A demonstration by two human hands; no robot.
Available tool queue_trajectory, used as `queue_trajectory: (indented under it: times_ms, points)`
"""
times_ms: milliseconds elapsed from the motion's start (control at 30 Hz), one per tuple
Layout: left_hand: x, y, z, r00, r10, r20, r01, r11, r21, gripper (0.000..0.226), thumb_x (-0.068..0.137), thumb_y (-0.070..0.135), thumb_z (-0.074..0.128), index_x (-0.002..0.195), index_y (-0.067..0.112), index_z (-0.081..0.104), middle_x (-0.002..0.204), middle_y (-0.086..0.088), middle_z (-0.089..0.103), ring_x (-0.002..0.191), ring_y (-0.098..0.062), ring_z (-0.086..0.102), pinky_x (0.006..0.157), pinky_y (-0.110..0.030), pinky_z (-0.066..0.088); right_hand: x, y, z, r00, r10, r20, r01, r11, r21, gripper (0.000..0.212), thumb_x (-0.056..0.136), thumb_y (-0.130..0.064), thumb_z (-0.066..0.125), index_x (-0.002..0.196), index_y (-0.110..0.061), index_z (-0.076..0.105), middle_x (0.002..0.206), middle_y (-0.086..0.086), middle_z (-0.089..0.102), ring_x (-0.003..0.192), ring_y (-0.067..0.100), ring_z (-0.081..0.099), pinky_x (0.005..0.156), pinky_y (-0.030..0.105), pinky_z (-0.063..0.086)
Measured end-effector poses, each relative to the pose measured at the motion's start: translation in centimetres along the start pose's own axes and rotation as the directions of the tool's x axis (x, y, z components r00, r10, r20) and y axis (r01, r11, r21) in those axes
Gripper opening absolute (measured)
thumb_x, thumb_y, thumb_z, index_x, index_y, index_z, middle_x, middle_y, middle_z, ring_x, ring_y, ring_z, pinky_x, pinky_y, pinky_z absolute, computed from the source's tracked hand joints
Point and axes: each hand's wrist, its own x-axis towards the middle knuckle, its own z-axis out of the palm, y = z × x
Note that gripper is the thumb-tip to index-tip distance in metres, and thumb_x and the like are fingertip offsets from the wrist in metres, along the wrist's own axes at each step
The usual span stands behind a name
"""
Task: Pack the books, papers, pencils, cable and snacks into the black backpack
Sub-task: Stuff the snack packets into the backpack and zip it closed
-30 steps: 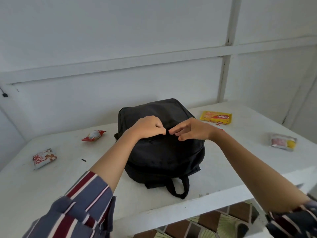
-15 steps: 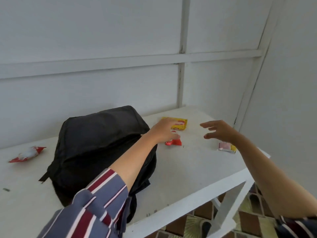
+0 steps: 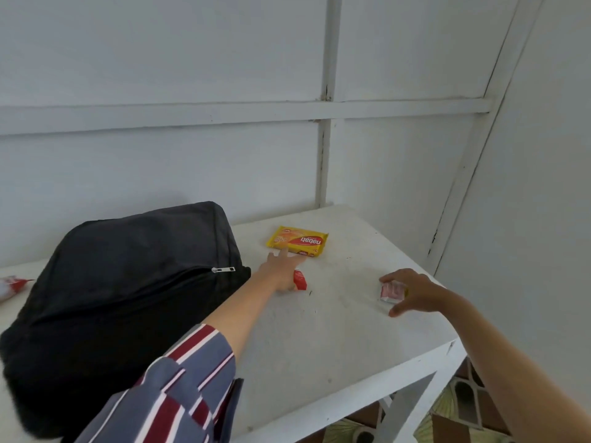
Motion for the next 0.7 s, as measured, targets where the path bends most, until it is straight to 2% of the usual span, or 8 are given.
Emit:
queue_trajectory:
  times_ms: [67,167,333,433,500,567,700]
  points:
    - [0.5,-0.2,0.3,1.0,-0.005,0.009,0.005,1.0,-0.023,0.07,0.09,0.013,0.055,0.147,0.032,0.019,0.156,-0.01,0.007,0.14,-0.036,0.02,0.111,-0.042,0.028,0.5,0.3,0.0,1.0,-0.009,0.001,0.009,1.0,0.009,0.066,0.073,-0.024,0.077,0.13,-0.03,0.046,0.138,0.002,0.034,0.127,0.025,0.028,0.106,0.03,0.022]
    - [0.7,-0.5,0.7,1.0,-0.001,-0.025,0.0,0.999,-0.037,0.06,0.088,0.012,0.055,0.142,0.029,0.035,0.145,-0.009,0.032,0.13,-0.032,0.037,0.105,-0.038,0.036,1.1,0.7,0.2,1.0,-0.012,0.004,0.012,0.996,0.085,0.057,0.072,-0.018,0.077,0.12,-0.036,0.053,0.136,0.0,0.034,0.124,0.024,0.028,0.099,0.038,0.038]
    - [0.4,-0.3,0.0,0.994,0.052,-0.101,-0.061,0.994,-0.087,0.05,0.083,0.009,0.062,0.13,0.022,0.052,0.137,-0.007,0.046,0.122,-0.029,0.045,0.097,-0.034,0.039,1.8,-0.1,0.2,0.998,-0.058,-0.007,0.058,0.986,0.153,0.048,0.071,-0.013,0.076,0.105,-0.042,0.056,0.121,-0.005,0.04,0.121,0.022,0.034,0.092,0.035,0.044]
    - [-0.3,-0.1,-1.6,0.978,0.121,-0.169,-0.148,0.976,-0.161,0.048,0.081,0.005,0.067,0.127,0.013,0.055,0.133,-0.009,0.05,0.12,-0.027,0.048,0.092,-0.031,0.04,2.4,-1.8,-0.2,0.993,-0.105,-0.046,0.112,0.971,0.211,0.047,0.07,-0.009,0.076,0.101,-0.041,0.058,0.12,-0.004,0.044,0.117,0.019,0.04,0.083,0.027,0.046]
    - [-1.1,-0.2,-2.9,0.961,0.157,-0.228,-0.199,0.964,-0.176,0.049,0.081,0.005,0.067,0.128,0.013,0.055,0.135,-0.009,0.048,0.124,-0.027,0.044,0.098,-0.032,0.037,2.7,-3.6,-0.8,0.986,-0.153,-0.065,0.164,0.953,0.253,0.047,0.069,-0.007,0.076,0.099,-0.04,0.059,0.119,-0.004,0.045,0.111,0.017,0.044,0.07,0.022,0.05]
    - [-2.1,-0.6,-4.2,0.948,0.154,-0.28,-0.207,0.963,-0.173,0.05,0.082,0.008,0.067,0.13,0.016,0.053,0.137,-0.01,0.044,0.125,-0.027,0.043,0.103,-0.034,0.035,2.9,-5.7,-1.5,0.973,-0.215,-0.083,0.23,0.93,0.288,0.047,0.069,-0.005,0.076,0.097,-0.04,0.06,0.117,-0.004,0.045,0.104,0.016,0.047,0.061,0.019,0.046]
    - [-4.8,-2.6,-7.7,0.915,0.123,-0.385,-0.214,0.956,-0.203,0.05,0.085,0.008,0.064,0.132,0.019,0.052,0.135,-0.009,0.042,0.122,-0.027,0.043,0.105,-0.037,0.036,3.0,-10.6,-2.8,0.934,-0.329,-0.138,0.357,0.879,0.316,0.047,0.069,-0.004,0.077,0.096,-0.04,0.062,0.118,0.0,0.049,0.089,0.012,0.052,0.056,0.019,0.047]
